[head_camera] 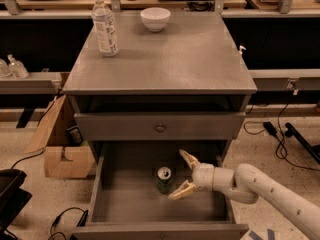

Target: Pick green can from middle drawer and place on counter

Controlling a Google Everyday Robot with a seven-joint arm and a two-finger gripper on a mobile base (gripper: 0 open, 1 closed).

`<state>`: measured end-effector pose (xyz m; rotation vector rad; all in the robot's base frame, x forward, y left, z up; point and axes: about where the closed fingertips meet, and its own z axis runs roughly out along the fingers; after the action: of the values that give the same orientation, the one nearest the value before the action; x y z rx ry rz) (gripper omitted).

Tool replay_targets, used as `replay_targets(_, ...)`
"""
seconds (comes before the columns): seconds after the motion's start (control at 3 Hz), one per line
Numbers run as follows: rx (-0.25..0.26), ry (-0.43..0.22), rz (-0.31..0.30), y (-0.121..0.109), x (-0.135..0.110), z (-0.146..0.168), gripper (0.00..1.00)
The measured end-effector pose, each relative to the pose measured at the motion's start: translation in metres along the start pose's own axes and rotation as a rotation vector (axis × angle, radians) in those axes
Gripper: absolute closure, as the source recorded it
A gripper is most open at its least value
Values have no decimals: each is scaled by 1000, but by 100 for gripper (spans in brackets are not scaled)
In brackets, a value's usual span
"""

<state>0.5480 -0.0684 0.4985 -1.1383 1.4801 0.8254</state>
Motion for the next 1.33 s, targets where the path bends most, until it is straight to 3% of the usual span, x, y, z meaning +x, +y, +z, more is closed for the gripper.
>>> replay_targets(0.67, -56, -28, 7, -3, 32, 47, 0)
replay_targets(1.33, -124, 85, -14, 4, 51, 96, 49)
